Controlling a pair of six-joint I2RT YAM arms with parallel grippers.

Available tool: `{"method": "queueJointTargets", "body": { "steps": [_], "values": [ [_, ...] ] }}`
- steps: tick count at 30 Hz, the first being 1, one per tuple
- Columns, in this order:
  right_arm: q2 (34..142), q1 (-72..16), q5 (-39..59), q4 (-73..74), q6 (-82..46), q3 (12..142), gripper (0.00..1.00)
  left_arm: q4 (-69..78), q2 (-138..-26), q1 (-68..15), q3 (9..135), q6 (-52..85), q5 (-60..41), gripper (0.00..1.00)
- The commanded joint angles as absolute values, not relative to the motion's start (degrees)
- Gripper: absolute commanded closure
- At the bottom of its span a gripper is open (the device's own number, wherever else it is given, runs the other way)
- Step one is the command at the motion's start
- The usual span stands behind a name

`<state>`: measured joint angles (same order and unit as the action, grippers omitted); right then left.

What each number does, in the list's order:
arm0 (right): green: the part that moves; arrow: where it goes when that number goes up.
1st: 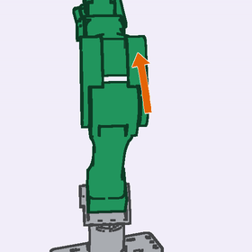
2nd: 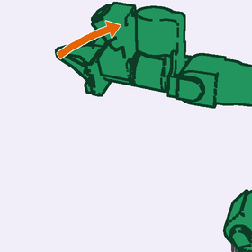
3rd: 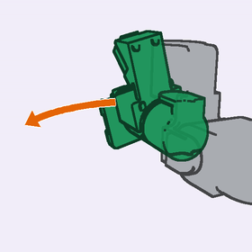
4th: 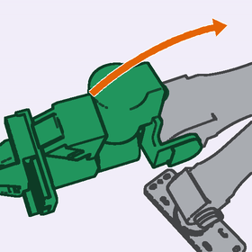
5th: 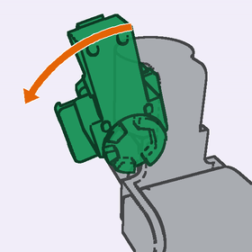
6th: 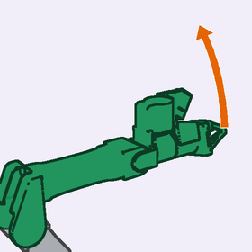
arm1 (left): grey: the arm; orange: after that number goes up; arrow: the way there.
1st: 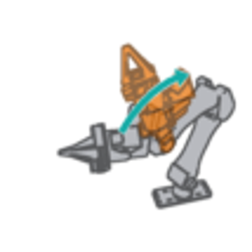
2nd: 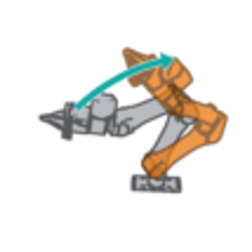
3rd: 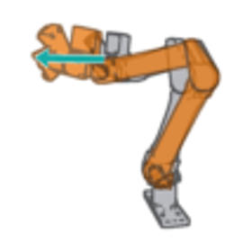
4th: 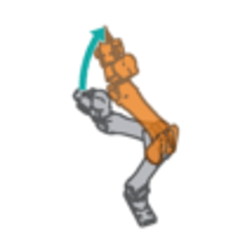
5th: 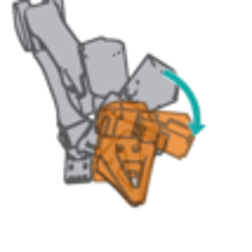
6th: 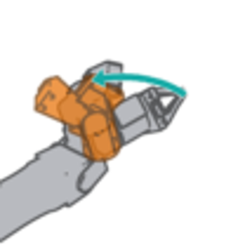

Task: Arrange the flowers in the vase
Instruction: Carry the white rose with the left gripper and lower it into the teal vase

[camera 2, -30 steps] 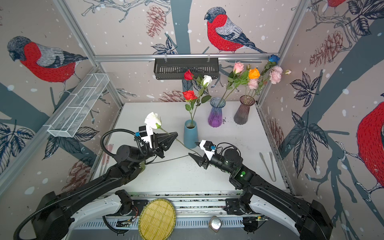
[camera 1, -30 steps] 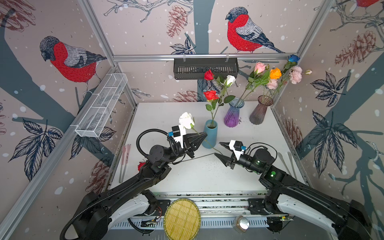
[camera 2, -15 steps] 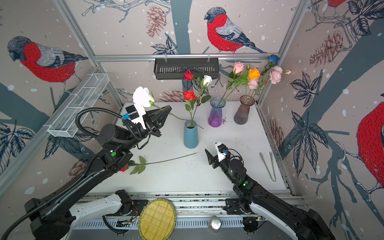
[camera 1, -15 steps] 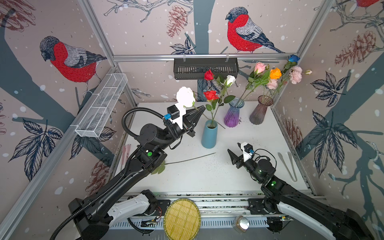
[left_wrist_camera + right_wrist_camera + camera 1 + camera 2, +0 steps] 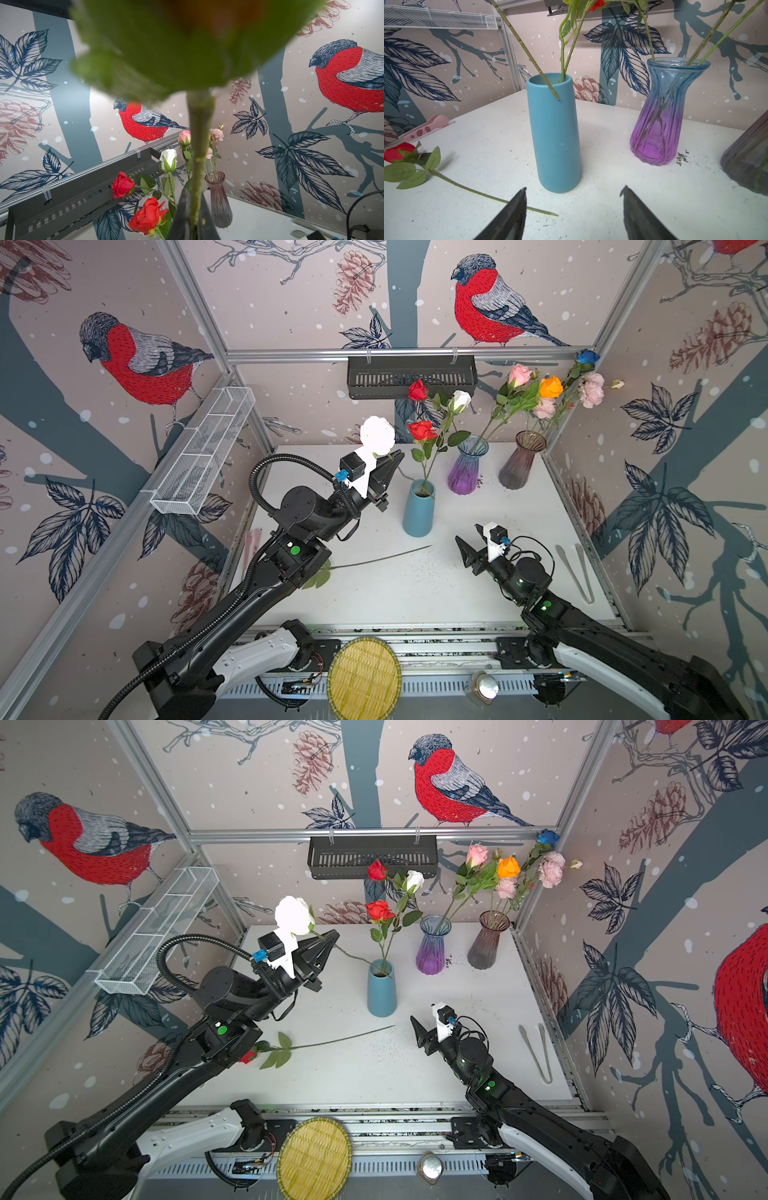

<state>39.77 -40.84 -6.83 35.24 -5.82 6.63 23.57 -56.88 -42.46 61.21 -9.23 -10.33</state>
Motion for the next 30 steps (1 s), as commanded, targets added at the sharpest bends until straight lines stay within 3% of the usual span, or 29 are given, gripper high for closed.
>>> {"method": "queueJointTargets", "body": {
  "steps": [1,30],
  "values": [
    [40.15,-40.58,-5.72,37.68,-6.39,6.91,0.28,24.94,-56.11,-42.36,61.47,-10.96,-9.93,1.0],
    [41.05,-40.28,-4.88,37.68,-6.42,7.12,0.28,27.61,-54.79,-42.36,61.49,-10.35,-12.14,1.0]
  ]
}}
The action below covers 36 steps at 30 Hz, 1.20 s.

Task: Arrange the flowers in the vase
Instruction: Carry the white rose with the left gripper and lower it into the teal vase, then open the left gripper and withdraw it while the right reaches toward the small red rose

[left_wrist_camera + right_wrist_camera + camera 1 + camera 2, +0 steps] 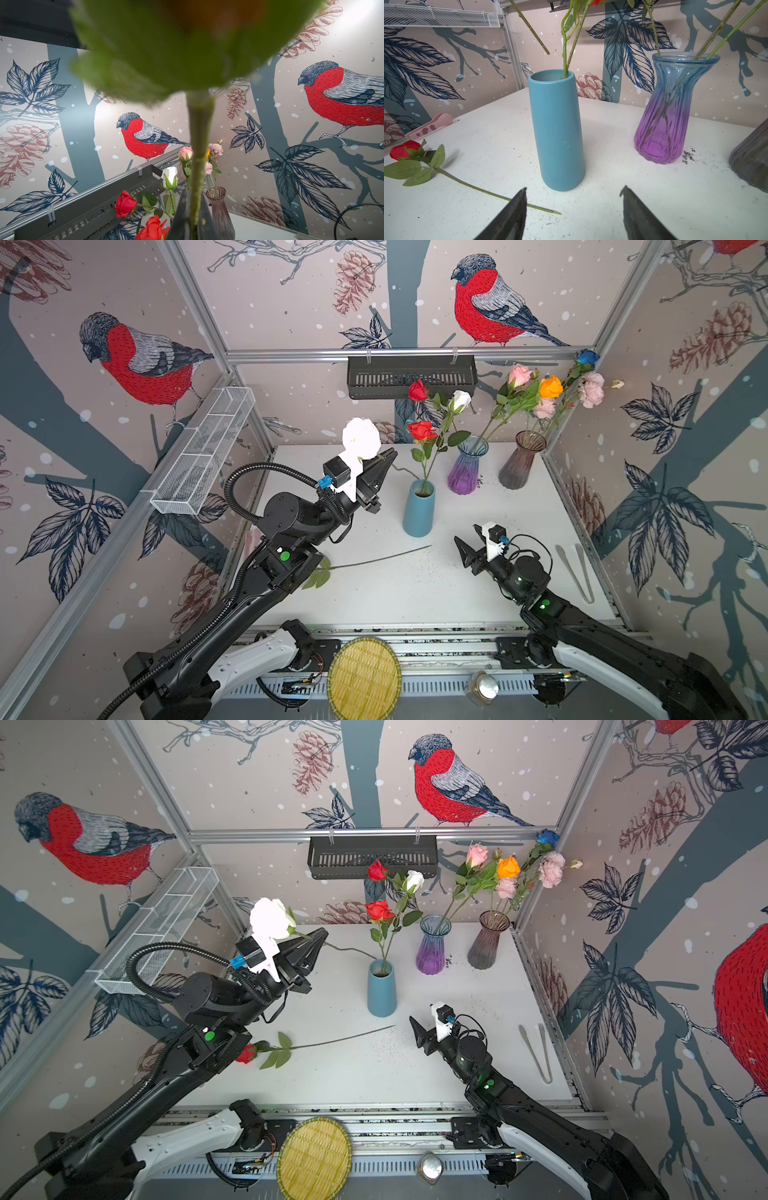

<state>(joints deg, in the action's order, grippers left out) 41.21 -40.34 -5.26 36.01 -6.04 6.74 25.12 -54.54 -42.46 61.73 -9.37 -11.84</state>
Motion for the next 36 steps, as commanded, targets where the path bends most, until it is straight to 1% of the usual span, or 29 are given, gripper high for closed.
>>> {"method": "queueJointTargets", "body": {
  "steps": [1,10,17,22,23,24,25,27,31,33,36],
  "values": [
    [40.88,-40.29,-4.97,37.61,-6.49,7.1,0.28,27.66,-55.0,-42.36,61.39,-10.32,-12.12,1.0],
    [39.38,-40.23,-5.27,36.89,-6.17,6.91,0.28,26.33,-59.25,-42.2,62.39,-8.11,-10.7,1.0],
    [38.94,-40.21,-5.22,36.57,-6.21,6.93,0.28,17.99,-68.76,-39.68,70.16,-1.14,-10.2,1.0],
    [38.75,-40.17,-5.39,36.32,-6.06,6.91,0.28,13.25,-75.53,-35.59,75.12,6.53,-10.74,1.0],
    [38.67,-40.18,-5.38,36.28,-6.0,7.03,0.28,10.79,-77.35,-34.45,77.05,8.59,-10.11,0.74],
    [38.67,-40.14,-5.44,36.25,-5.91,7.02,0.28,8.11,-78.94,-33.4,78.83,10.29,-9.63,0.47],
    [38.59,-40.12,-5.47,36.21,-5.93,7.01,0.28,4.68,-80.88,-32.17,81.34,11.88,-9.57,0.31],
    [38.5,-40.15,-5.58,36.12,-5.87,6.9,0.28,0.01,-83.13,-30.74,83.92,13.95,-8.45,0.02],
    [38.56,-40.14,-5.55,36.17,-5.71,6.94,0.29,-5.49,-82.76,-29.81,84.64,14.54,-5.68,0.01],
    [38.83,-40.17,-5.48,36.21,-5.52,6.94,0.28,-6.31,-79.99,-29.85,82.45,14.22,-3.31,0.01],
    [39.9,-40.12,-5.12,37.01,-5.36,6.69,0.29,-3.59,-72.22,-29.8,74.69,14.43,-0.09,0.01]
  ]
}}
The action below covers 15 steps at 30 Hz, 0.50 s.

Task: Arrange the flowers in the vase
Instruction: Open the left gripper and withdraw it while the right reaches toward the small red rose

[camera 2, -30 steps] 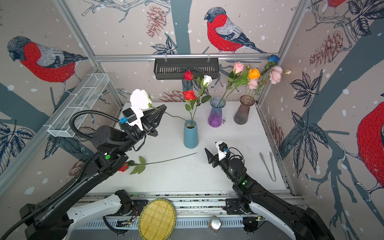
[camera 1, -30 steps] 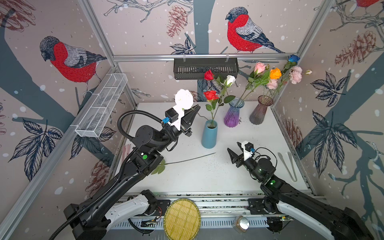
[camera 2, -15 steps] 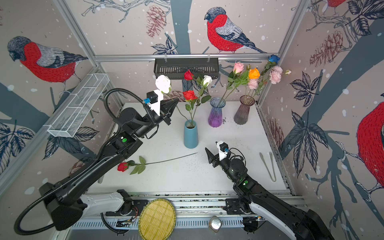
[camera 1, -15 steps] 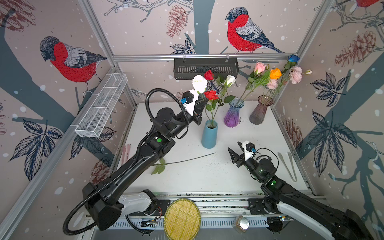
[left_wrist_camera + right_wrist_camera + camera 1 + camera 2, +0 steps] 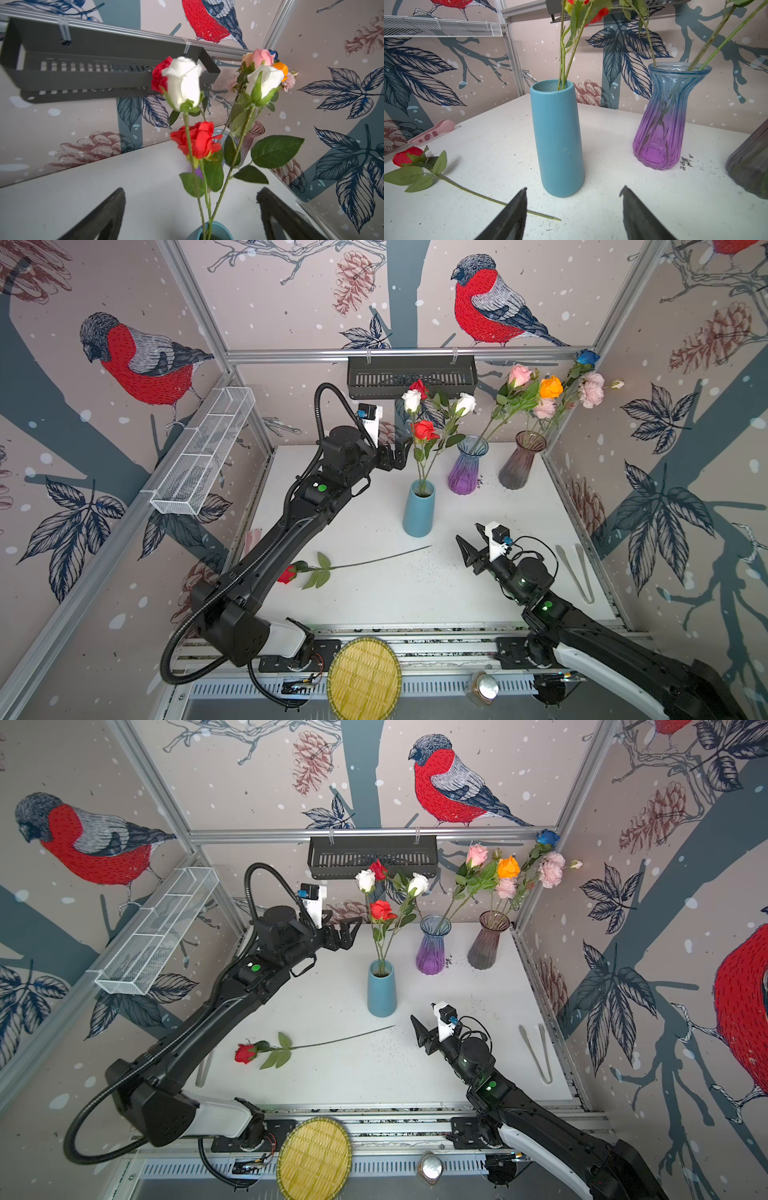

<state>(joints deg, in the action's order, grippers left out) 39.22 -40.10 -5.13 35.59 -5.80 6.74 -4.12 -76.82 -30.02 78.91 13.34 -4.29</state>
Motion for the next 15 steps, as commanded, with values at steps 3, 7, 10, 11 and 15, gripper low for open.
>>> {"method": "queueJointTargets", "body": {
  "steps": [3,7,10,11,15],
  "values": [
    [42.63,-40.15,-3.54,38.33,-5.18,6.81,0.29,2.91,-61.42,-29.78,63.37,15.08,0.54,0.01],
    [49.11,-40.64,4.74,41.02,-3.57,8.27,0.33,17.42,-44.64,-29.8,42.52,17.38,-0.86,0.02],
    [56.11,-45.19,11.31,42.21,0.14,11.71,0.34,24.17,-35.21,-29.8,29.8,19.89,1.19,0.03],
    [59.25,-47.83,12.86,40.46,2.4,14.2,0.34,25.25,-33.17,-29.8,26.62,20.39,1.45,0.03],
    [75.01,-54.18,18.69,30.91,5.58,27.13,0.36,26.83,-29.22,-29.88,18.9,20.87,1.0,0.03]
  ]
}}
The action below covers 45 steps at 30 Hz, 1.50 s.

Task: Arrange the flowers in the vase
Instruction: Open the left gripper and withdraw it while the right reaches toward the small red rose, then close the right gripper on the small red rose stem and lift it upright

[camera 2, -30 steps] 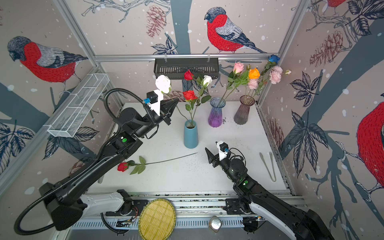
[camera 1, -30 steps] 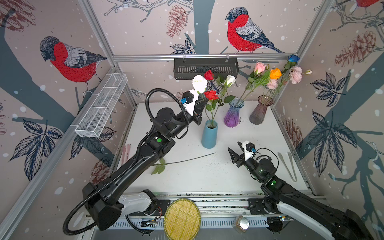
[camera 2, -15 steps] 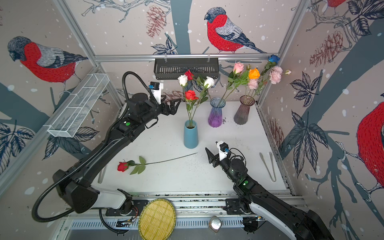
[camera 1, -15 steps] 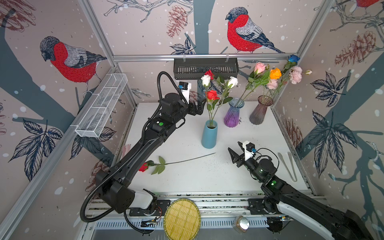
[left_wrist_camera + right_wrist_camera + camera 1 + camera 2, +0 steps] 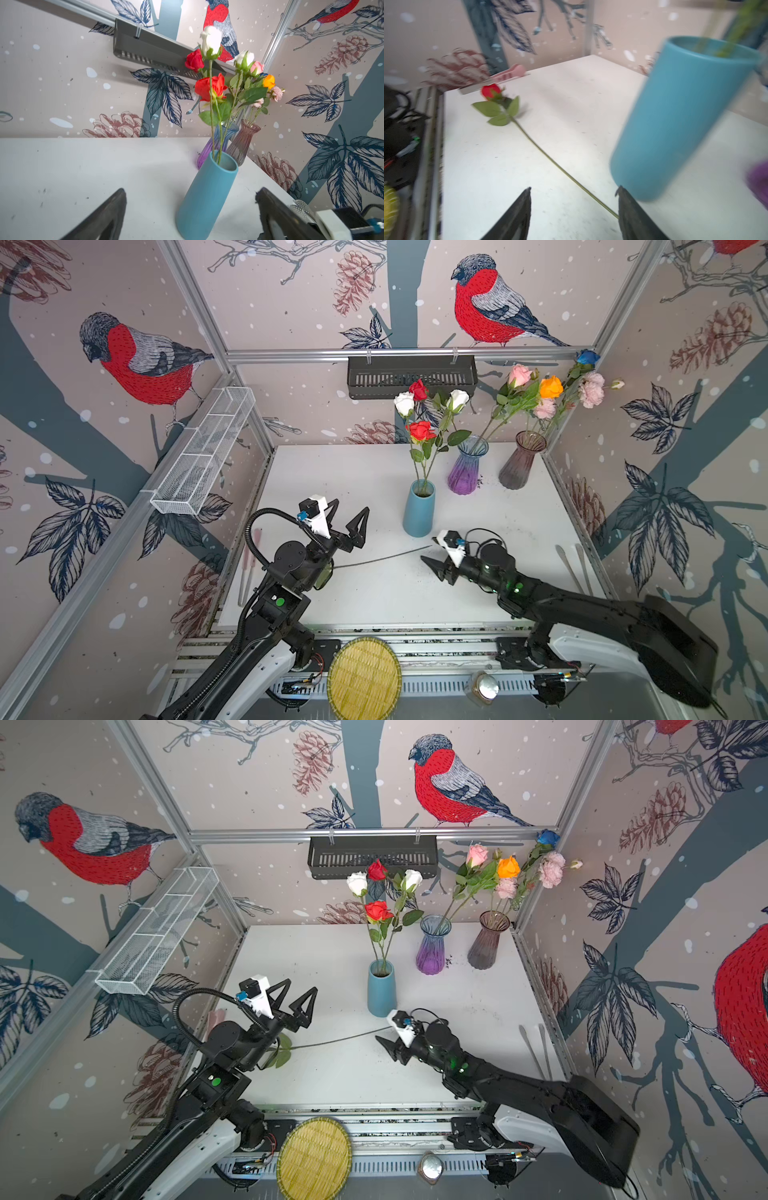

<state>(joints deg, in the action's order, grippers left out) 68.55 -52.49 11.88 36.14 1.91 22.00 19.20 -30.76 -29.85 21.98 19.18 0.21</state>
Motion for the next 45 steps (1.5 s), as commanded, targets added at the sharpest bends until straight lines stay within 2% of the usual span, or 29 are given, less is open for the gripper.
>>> {"method": "queueJointTargets", "body": {
  "steps": [1,6,11,16,22,25,27,30,31,35,39,45],
  "values": [
    [79.83,-54.85,20.19,28.1,5.68,31.21,0.37,27.4,-28.48,-29.87,17.19,21.15,1.35,0.03],
    [100.66,-57.58,21.86,9.72,11.23,52.78,0.5,28.3,-20.94,-29.82,11.96,23.65,2.81,0.03],
    [113.14,-58.52,21.57,2.4,14.13,68.48,0.5,20.01,-10.36,-29.88,13.0,27.24,4.19,0.02],
    [123.05,-61.17,18.68,-7.06,17.98,83.01,0.47,11.8,-0.06,-29.88,15.18,28.99,7.08,0.02],
    [131.49,-63.51,16.05,-13.84,19.59,94.0,0.47,7.09,-1.91,-29.82,21.68,28.04,3.74,0.02],
    [133.8,-64.13,13.79,-15.49,19.42,96.88,0.5,7.5,-0.79,-29.88,22.1,27.62,2.85,0.02],
    [134.53,-64.38,12.7,-16.06,19.13,98.1,0.61,7.0,-0.37,-29.88,22.45,27.02,3.26,0.02],
    [134.53,-64.34,12.88,-15.98,18.14,98.7,0.9,6.13,-0.2,-29.85,23.1,26.07,3.77,0.02],
    [134.11,-64.23,13.28,-15.64,17.64,98.5,0.95,6.03,-0.22,-29.87,23.23,25.85,3.78,0.02],
    [129.63,-62.75,17.01,-11.06,14.15,94.34,0.98,5.75,-0.67,-29.84,23.99,25.58,3.29,0.02],
    [119.78,-60.47,19.42,-1.8,8.03,85.23,0.98,6.49,-1.88,-29.84,24.0,26.04,1.74,0.03],
    [101.02,-56.62,15.56,13.09,0.25,70.28,0.98,15.88,-8.28,-29.88,20.19,32.55,-6.04,0.03]
  ]
}}
